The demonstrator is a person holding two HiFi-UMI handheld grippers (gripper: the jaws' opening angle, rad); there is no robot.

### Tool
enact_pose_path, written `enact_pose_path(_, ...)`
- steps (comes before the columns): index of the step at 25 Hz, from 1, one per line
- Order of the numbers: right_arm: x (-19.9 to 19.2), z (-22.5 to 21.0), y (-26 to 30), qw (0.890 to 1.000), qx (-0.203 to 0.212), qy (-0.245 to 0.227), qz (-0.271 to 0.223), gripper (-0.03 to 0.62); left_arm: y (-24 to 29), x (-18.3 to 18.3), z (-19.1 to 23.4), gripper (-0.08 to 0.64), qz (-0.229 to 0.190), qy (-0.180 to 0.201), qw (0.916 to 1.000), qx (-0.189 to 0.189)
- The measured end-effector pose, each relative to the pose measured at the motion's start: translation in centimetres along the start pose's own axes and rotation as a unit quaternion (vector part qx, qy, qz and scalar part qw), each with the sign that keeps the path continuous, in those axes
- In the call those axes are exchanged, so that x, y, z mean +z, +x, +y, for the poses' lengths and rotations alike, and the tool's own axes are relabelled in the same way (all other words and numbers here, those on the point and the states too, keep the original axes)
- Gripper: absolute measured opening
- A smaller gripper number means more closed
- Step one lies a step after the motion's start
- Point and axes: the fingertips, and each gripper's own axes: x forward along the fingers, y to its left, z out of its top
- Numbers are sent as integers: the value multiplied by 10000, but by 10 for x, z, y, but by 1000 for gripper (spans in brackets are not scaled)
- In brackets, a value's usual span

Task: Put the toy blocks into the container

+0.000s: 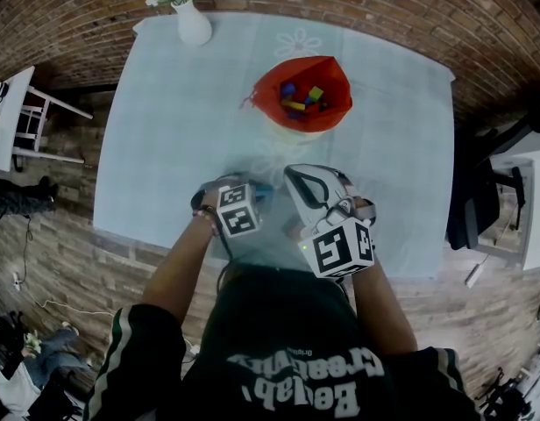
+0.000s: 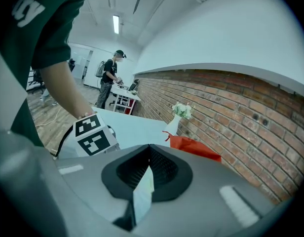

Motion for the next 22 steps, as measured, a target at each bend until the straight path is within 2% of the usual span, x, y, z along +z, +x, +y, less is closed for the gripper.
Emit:
enact_pose_path(6, -7, 2, 0, 9998, 1, -139, 150, 6, 9, -2, 1, 118, 106, 91, 9998, -121)
enact_pose_path(11, -11, 2, -1, 9995, -9, -215, 227, 6, 17, -9, 4, 75, 182, 37, 9997, -147)
enact_pose_path(22, -12, -1, -2, 9995, -49, -176, 242, 6, 17, -11, 6, 74, 231, -127, 9996, -110)
